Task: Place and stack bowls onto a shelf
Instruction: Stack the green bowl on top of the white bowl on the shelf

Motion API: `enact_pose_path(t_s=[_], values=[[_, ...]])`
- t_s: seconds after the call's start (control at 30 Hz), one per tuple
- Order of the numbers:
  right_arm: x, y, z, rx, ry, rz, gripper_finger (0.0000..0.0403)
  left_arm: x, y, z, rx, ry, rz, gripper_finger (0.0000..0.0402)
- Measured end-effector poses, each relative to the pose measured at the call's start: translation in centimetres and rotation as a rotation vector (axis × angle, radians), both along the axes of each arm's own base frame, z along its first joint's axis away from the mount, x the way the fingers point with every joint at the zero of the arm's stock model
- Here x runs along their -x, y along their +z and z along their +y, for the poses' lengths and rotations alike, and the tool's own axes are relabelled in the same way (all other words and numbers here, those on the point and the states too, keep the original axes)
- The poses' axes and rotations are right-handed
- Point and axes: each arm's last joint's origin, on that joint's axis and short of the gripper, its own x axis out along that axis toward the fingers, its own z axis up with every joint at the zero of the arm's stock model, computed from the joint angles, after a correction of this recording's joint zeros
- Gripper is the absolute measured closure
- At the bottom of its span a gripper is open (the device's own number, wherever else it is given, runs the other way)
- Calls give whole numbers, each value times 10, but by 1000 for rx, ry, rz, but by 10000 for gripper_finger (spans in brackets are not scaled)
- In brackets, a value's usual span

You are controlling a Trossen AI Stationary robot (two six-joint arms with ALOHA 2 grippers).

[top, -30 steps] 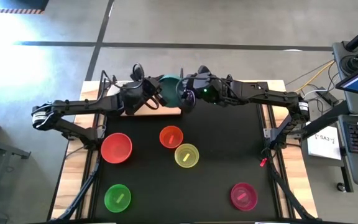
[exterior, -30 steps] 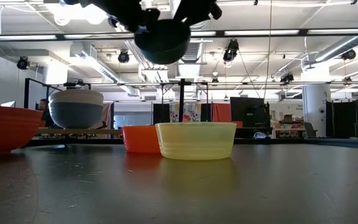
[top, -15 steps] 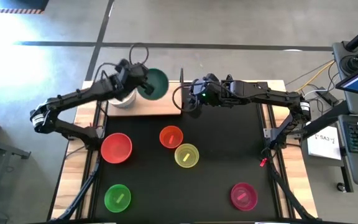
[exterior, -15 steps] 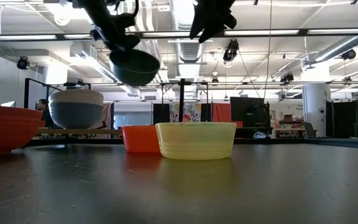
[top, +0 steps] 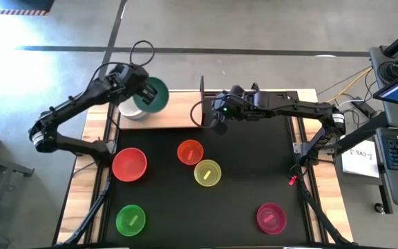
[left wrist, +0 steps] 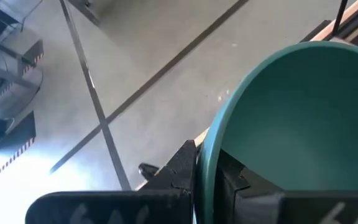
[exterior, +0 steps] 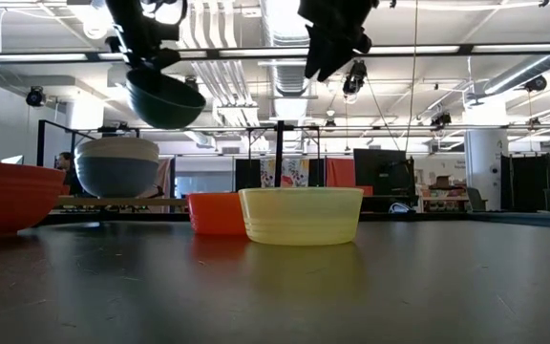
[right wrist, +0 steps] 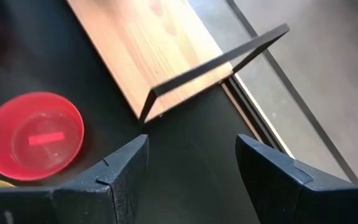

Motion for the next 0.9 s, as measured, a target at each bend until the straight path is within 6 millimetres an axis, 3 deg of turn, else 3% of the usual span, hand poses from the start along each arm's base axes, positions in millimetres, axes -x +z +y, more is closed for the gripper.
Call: enact_pose_path(t_s=[0.27,0.5,0.9], values=[[1,-22,0,-11,0,72,174,15,-17,-10,38,61,20,396],[1,-22,0,-15,-7,60,174,20,-37,-13,64,75,42,396],[1,-20,0,-16,-10,53,174,34,-24,-7,12,138,26,396]])
